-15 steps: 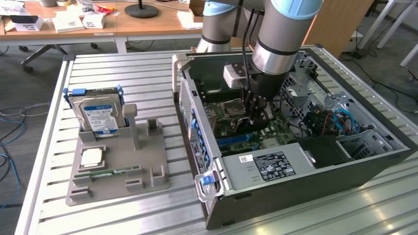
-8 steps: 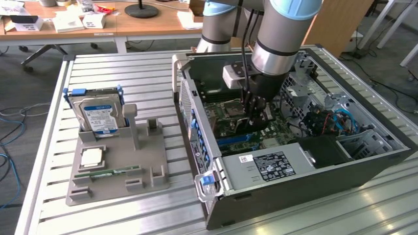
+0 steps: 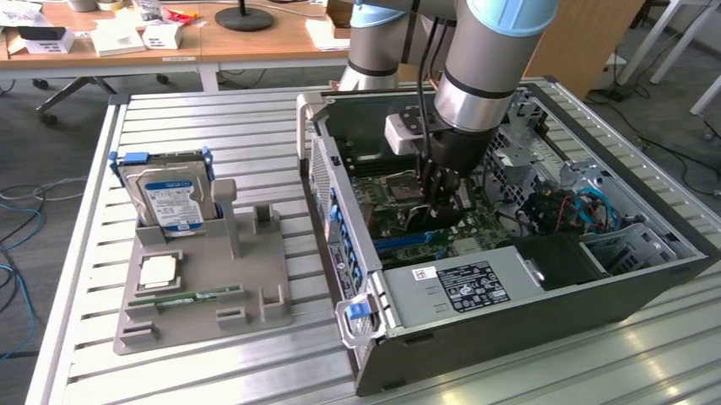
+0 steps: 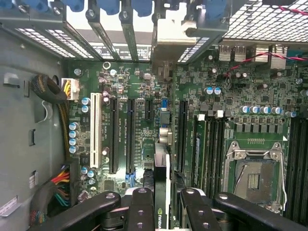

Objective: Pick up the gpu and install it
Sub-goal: 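Insert the gpu into the slot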

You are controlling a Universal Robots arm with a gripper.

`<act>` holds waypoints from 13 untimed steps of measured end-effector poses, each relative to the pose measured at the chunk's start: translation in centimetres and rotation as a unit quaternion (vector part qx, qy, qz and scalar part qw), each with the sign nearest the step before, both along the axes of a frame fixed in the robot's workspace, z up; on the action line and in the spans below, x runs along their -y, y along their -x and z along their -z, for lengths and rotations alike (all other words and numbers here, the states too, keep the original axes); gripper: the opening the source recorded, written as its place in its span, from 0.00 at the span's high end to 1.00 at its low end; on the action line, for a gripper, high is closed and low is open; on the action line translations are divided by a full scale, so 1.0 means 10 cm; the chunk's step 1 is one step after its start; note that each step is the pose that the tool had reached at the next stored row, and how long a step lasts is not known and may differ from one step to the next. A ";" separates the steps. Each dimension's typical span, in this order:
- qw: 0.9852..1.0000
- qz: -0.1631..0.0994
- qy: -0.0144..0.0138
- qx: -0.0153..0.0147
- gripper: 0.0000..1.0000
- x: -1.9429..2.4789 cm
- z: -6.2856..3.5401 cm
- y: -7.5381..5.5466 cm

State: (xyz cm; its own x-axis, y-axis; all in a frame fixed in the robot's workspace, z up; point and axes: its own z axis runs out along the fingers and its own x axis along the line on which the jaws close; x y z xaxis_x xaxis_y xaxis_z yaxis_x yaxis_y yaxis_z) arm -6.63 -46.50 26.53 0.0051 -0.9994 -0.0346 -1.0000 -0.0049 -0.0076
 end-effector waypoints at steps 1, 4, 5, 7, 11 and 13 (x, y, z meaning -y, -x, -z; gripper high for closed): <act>1.000 0.000 0.000 0.000 0.74 0.000 0.000 0.00; 1.000 0.000 0.000 0.000 0.74 0.000 0.001 0.01; 1.000 0.000 0.000 0.000 0.74 0.000 0.000 0.02; 1.000 0.000 0.000 0.000 0.74 0.000 0.001 0.02; 1.000 0.000 0.000 0.000 0.74 0.000 0.002 0.05; 1.000 0.000 0.000 0.000 0.74 0.000 0.002 0.05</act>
